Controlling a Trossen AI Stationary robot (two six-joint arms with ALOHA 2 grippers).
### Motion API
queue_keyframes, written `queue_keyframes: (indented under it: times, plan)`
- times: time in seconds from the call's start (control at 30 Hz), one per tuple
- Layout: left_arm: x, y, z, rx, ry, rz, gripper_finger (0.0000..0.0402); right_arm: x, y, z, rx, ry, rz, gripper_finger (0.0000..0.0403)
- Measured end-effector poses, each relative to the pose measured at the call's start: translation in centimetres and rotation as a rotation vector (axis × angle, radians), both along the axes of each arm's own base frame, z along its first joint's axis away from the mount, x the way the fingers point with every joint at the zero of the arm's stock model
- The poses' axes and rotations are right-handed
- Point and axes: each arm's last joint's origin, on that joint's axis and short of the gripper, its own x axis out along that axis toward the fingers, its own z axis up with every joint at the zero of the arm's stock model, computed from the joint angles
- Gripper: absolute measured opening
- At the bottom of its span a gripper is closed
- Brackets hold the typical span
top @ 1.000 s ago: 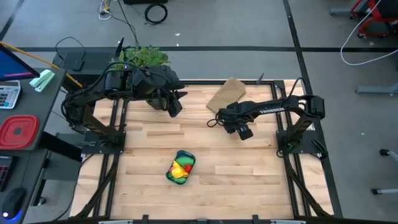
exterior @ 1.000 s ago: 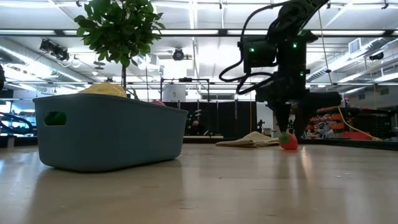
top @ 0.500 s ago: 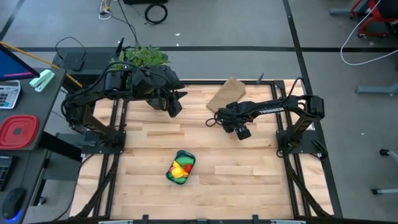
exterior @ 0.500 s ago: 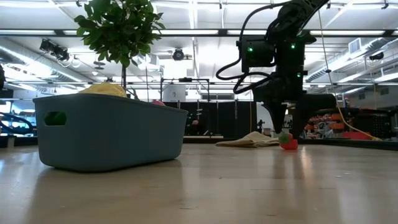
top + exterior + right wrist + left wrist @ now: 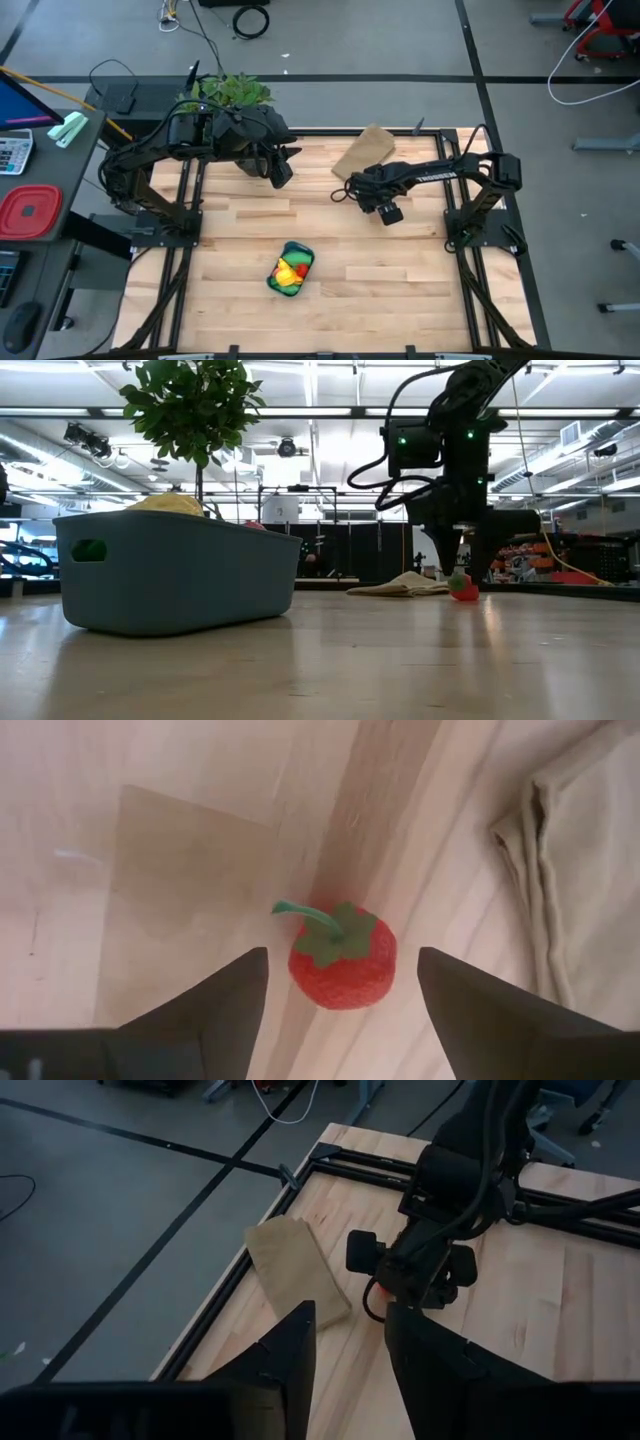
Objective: Pick and placing Produce into tupperware
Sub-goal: Put the red strawberry into the blue bin
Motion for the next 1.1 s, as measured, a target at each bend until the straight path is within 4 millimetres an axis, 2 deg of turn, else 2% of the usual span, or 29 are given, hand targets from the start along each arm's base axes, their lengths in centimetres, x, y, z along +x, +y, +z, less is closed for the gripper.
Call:
queue_keyframes:
  times: [0.3,0.53,0.87,1.1]
  plan:
    - [0.0,0.0,0.0,0.0,0.001,0.0,0.0124,-0.4,-0.6,-1.7,0.01,-0.028,-0.024,0.0268]
    - [0.0,0.0,0.0,0.002,0.001,-0.002,0.0127,-1.6,-0.3,-2.7,0.01,0.013,-0.028,0.0267]
    - [0.0,0.0,0.0,0.0,0.0,0.0,0.0122,-0.9,-0.7,-2.3,0.002,-0.028,-0.041,0.0267]
    - [0.0,0.0,0.0,-0.001,0.0,0.0,0.0122,-1.0,-0.8,-2.3,0.0,-0.051,-0.152,0.0268]
